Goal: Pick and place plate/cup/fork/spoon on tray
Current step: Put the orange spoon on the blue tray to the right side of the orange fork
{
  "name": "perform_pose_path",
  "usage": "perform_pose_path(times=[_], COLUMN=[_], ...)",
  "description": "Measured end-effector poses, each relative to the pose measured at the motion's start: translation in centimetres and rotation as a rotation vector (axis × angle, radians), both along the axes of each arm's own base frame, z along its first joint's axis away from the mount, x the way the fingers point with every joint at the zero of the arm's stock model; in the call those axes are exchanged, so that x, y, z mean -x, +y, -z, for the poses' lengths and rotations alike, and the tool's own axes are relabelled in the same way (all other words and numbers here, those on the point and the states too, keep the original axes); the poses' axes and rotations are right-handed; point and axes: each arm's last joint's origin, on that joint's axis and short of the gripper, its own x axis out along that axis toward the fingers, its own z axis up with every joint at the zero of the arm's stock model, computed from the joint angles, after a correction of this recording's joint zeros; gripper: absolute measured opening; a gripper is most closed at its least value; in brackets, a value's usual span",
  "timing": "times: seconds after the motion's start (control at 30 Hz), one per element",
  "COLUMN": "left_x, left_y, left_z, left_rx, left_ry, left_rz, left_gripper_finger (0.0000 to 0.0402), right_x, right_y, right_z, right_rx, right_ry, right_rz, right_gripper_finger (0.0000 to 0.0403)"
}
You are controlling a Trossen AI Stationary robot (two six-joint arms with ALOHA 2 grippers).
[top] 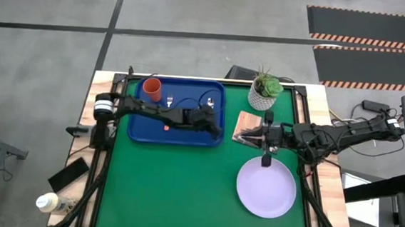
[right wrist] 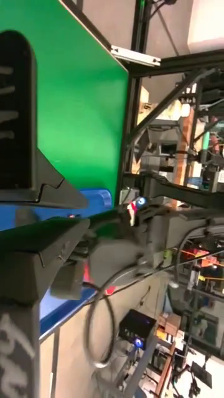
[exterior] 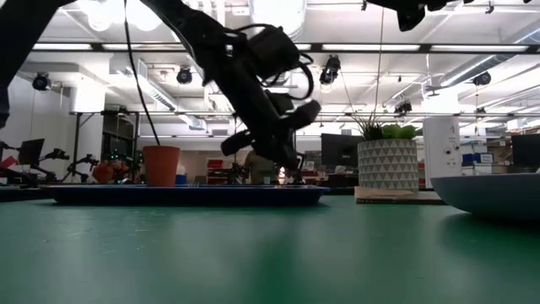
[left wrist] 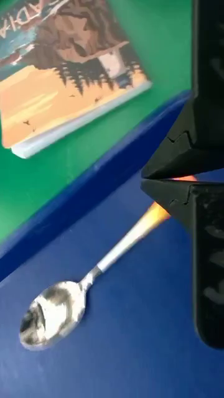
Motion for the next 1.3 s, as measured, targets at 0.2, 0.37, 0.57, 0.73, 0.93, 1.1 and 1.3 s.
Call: perform_pose_path(times=[0.2,0.37,0.57,0.73,0.93,1.1,1.3], left_x=[-0.5,-0.3,0.1,0.5,0.6,0.5,0.5], left_y=[1.3,2.6,4.0,3.9,3.8,3.7,3.8], left_z=[1.1,1.4,1.6,2.2,2.4,2.5,2.4], left_rx=[-0.028,-0.036,-0.079,-0.063,-0.041,-0.025,-0.037], left_ry=[-0.008,-0.018,-0.024,-0.009,-0.007,-0.009,-0.031], left_rz=[-0.053,-0.116,-0.168,-0.175,-0.155,-0.140,-0.181], left_gripper_finger=[0.0000,0.0000,0.0000,0.0000,0.0020,0.0087,0.0144], right_x=[0.0,-0.1,-0.1,0.2,0.4,0.4,0.4], right_y=[0.0,0.0,0.0,-0.1,-0.1,-0.1,-0.1], right_z=[0.1,0.3,0.2,-0.1,-0.1,0.0,0.0], right_rx=[0.003,0.007,0.010,0.007,0.007,0.011,0.007], right_ry=[0.012,0.019,0.017,-0.005,-0.008,-0.009,-0.008], right_rz=[0.000,0.000,0.000,0.000,0.000,-0.001,0.000], right_gripper_finger=[0.0028,0.0028,0.0028,0.0028,0.0028,0.0028,0.0028])
